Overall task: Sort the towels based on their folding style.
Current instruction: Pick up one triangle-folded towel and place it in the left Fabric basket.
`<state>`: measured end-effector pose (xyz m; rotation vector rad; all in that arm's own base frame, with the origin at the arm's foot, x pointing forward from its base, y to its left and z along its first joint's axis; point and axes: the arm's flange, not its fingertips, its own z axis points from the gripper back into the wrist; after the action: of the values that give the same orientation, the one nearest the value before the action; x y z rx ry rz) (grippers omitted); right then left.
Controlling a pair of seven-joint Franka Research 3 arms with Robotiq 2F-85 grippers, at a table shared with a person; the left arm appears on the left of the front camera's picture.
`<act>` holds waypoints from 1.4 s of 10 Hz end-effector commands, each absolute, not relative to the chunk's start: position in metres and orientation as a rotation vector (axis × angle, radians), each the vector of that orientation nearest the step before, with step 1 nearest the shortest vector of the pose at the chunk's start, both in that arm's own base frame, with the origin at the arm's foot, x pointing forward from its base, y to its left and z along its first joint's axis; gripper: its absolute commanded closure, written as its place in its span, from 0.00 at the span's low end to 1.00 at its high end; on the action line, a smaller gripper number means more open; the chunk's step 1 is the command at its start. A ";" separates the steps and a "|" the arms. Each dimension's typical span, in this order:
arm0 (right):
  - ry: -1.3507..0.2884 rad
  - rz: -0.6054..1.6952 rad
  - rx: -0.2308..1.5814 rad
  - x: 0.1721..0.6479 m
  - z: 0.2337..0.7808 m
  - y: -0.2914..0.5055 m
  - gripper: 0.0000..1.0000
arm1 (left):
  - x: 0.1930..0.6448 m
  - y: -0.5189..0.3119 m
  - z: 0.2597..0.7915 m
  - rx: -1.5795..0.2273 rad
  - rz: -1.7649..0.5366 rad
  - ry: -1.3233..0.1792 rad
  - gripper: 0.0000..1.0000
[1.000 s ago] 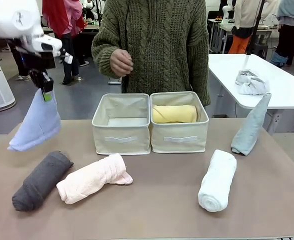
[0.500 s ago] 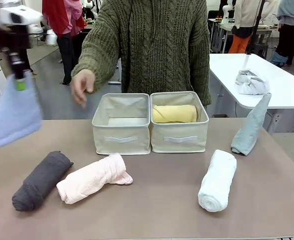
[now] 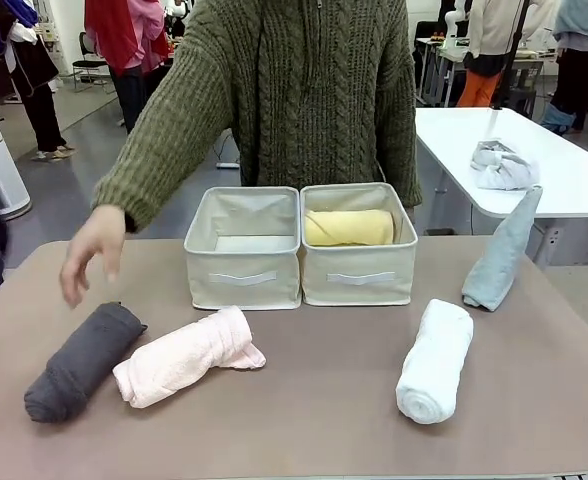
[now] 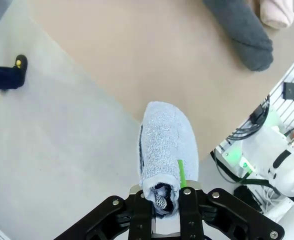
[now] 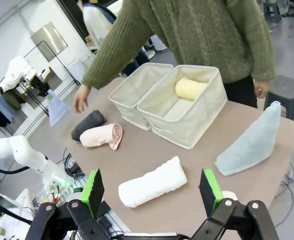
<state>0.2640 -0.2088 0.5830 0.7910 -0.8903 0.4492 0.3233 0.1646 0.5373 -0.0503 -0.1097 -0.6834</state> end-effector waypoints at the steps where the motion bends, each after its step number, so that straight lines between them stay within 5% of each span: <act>1: -0.916 0.468 0.804 0.265 0.583 -0.209 0.00 | 0.335 0.151 0.541 -0.036 -0.633 -0.155 1.00; 14: -0.916 0.468 0.804 0.265 0.583 -0.209 0.00 | 0.335 0.149 0.539 -0.044 -0.606 -0.131 1.00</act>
<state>0.2639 -0.2088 0.5831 0.7894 -0.8918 0.4531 0.3359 0.1477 0.5371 -0.0441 -0.1230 -0.5864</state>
